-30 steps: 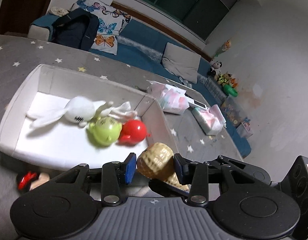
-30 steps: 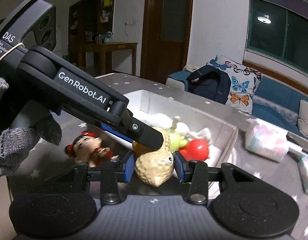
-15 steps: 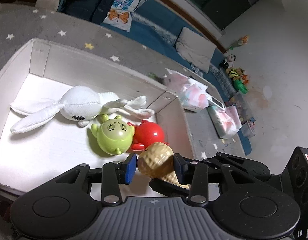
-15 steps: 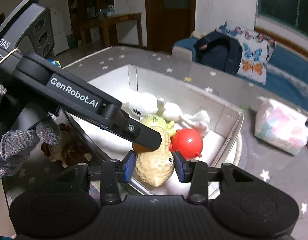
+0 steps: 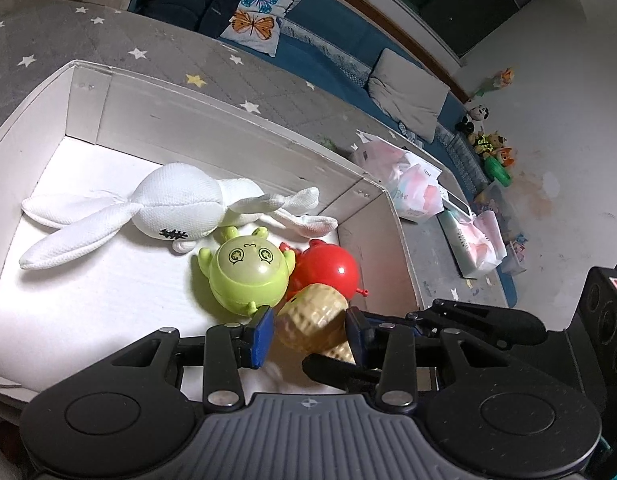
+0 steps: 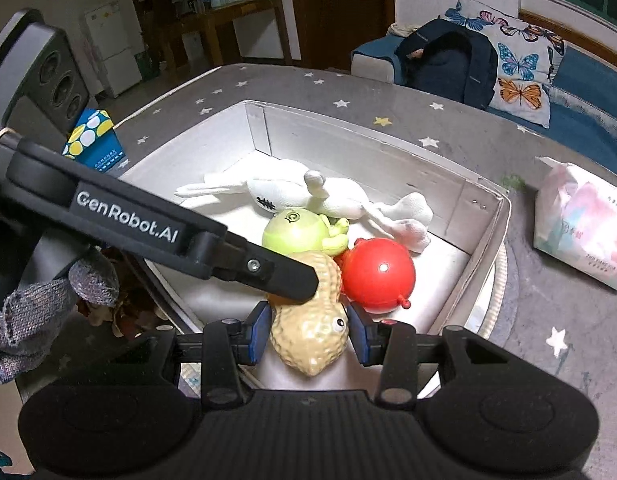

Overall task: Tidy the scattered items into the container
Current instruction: 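Lift the beige peanut toy with both tools into the box and release, then move both tools to the red-dressed doll and close on it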

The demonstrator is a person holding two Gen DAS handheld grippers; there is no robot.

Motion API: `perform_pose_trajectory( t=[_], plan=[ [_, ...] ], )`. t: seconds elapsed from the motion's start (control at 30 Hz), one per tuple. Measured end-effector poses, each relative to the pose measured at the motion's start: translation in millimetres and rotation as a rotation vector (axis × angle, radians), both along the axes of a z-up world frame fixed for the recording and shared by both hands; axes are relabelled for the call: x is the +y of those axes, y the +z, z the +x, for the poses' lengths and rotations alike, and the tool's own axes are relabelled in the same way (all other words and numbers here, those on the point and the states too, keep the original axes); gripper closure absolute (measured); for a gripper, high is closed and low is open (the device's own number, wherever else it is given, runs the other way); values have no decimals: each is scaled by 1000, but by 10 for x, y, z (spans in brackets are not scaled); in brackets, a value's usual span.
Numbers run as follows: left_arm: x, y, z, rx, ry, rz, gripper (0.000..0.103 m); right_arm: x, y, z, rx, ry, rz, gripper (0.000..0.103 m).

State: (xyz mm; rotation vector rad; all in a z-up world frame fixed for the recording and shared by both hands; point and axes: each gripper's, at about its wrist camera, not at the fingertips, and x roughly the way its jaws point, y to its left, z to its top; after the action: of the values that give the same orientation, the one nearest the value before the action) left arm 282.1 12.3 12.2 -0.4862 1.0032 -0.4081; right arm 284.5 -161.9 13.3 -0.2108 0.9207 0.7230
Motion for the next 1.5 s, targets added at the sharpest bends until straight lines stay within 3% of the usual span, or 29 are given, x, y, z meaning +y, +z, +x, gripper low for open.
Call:
perform_pose_trajectory(
  t=[0.37,0.77,1.23,1.33,1.5],
  plan=[
    [2,70,-19,-29,-7,42,61,217,-40,81,-17,21,-123,62],
    [14,82,-34,-40,-3,60,61,279,-66,158,-2,29,-142,61],
    [238,309,-324,-112,31,74,61,173,55,-40,-39,1,-68,60],
    [344,370,-467,-134,48,67,61,165,130,-173,-83,0,-52,54],
    [532,438,-710,-165,87,65,61,172,273,-444,-173,-5,0,53]
  ],
)
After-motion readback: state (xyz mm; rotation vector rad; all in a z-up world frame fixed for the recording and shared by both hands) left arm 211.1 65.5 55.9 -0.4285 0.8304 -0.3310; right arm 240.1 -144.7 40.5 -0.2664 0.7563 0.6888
